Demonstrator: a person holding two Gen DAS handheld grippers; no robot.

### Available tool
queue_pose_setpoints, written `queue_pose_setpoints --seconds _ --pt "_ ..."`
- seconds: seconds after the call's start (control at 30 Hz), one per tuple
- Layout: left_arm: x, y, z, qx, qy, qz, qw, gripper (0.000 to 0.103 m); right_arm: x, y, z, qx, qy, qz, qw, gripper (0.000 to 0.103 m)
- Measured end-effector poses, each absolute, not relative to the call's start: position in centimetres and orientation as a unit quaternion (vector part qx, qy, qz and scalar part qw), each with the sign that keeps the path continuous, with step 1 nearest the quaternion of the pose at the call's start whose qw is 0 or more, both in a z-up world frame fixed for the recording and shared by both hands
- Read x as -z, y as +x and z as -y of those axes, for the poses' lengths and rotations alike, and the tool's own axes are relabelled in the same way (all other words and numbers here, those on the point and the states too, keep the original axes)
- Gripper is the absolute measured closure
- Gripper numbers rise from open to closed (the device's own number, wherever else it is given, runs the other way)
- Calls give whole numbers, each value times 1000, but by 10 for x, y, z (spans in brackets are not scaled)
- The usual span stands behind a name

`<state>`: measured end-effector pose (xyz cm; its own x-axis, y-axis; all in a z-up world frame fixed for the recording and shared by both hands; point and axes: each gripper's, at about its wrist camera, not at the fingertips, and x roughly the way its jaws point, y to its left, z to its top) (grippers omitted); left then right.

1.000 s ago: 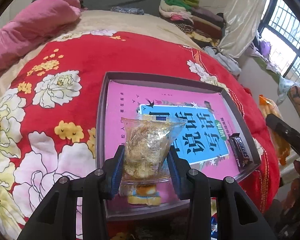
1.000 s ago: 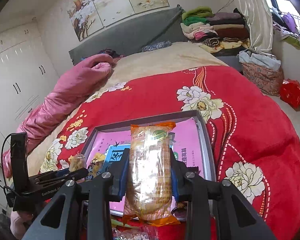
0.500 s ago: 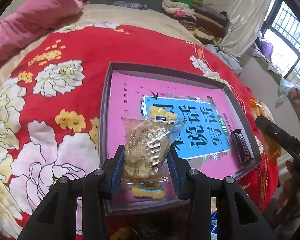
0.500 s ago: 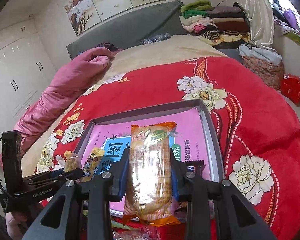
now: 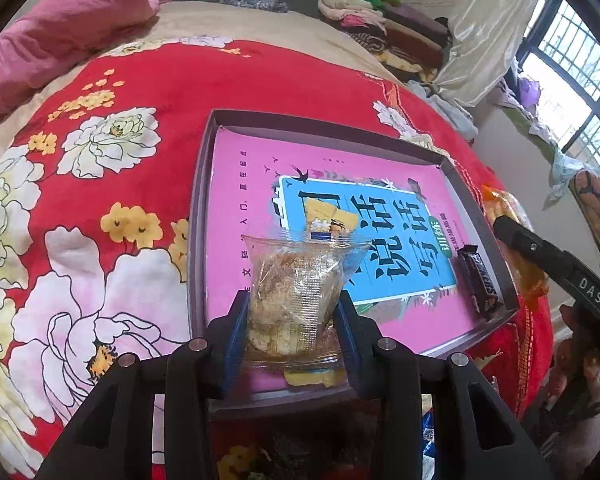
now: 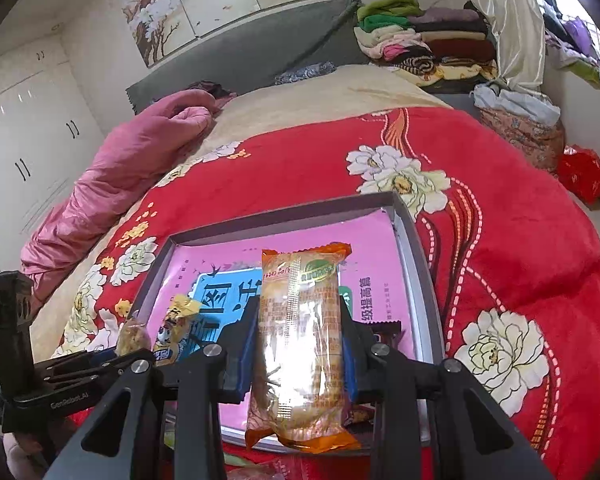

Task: Organize snacks
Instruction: 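Release the pastry bag into the box while the right tool releases the biscuit pack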

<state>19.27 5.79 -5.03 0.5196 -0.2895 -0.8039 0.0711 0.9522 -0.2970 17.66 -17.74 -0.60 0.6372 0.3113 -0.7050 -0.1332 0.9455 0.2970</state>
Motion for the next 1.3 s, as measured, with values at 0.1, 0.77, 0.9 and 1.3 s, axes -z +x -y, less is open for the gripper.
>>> queue_pose_setpoints --seconds 0.1,0.77,0.9,1.3 --pt "51 194 -57 108 -117 -480 863 60 11 179 174 -126 104 -413 896 69" --pt "52 191 -50 131 -130 -476 860 60 43 176 154 -140 94 -448 878 68" --pt "49 190 -59 114 -126 -470 866 60 45 173 153 -142 90 -452 876 68" --pt "54 191 -59 104 -107 -478 866 60 49 169 155 -138 89 -449 878 68"
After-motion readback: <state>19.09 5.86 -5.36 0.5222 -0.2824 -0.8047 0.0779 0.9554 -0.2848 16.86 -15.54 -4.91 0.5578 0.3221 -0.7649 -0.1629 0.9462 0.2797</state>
